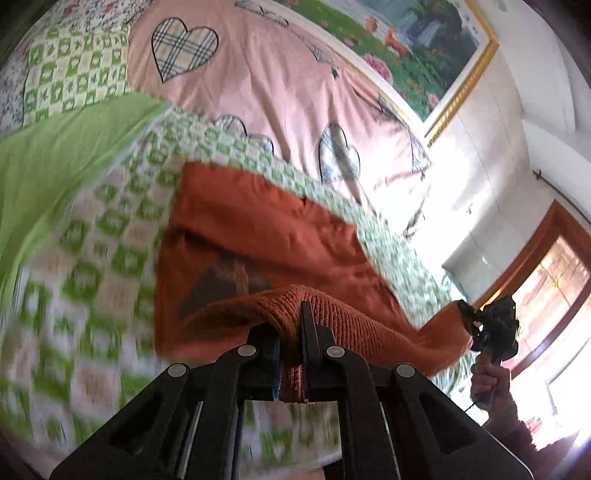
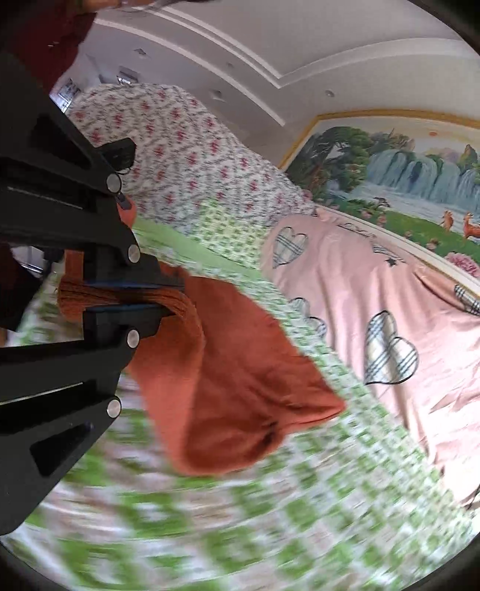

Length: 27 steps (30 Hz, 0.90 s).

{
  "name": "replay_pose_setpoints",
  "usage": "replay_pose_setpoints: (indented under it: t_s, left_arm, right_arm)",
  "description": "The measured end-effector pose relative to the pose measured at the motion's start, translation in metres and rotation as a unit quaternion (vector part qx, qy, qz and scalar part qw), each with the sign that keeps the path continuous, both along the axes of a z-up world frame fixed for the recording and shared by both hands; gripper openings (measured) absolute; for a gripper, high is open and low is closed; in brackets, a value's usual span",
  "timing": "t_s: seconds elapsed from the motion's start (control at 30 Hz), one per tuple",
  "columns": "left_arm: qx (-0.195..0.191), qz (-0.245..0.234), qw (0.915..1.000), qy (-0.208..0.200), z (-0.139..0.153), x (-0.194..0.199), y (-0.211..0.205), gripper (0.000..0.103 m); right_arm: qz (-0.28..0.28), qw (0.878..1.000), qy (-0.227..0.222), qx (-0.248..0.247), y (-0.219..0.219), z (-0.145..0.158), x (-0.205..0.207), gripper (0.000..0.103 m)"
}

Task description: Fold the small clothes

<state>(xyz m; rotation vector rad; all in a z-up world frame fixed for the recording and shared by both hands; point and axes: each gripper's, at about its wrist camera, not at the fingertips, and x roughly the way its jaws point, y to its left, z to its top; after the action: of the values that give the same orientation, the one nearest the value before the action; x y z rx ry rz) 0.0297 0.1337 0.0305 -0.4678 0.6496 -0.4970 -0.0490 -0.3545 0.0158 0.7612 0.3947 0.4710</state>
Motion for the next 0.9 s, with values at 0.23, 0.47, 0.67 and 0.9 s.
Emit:
replay_pose_setpoints:
  t_s: [0.23, 0.47, 0.67, 0.9]
  left_arm:
    - [0.007, 0.028, 0.9993, -0.025, 0.027, 0.089, -0.006, 0.006]
    - [0.026, 0.046, 0.9986, -0.010, 0.020, 0.192, -0.017, 0.006]
    - [0.034, 0.057, 0.9973, 0.031, -0.012, 0.257, -0.015, 0.006]
    - [0.040, 0.077, 0.9892, 0.118, -0.071, 0.315, -0.012, 0.009]
  right_arm:
    - [-0.035, 0.999, 0.002, -0.008, -0.023, 0.031, 0.093, 0.008]
    - [-0.057, 0.998, 0.031, -0.028, -0.044, 0.036, 0.175, 0.008]
    - [-0.074, 0.994, 0.074, -0.037, -0.063, 0.014, 0.227, 0.008]
    - [-0.093, 0.984, 0.140, -0.052, -0.070, -0.024, 0.265, 0.009]
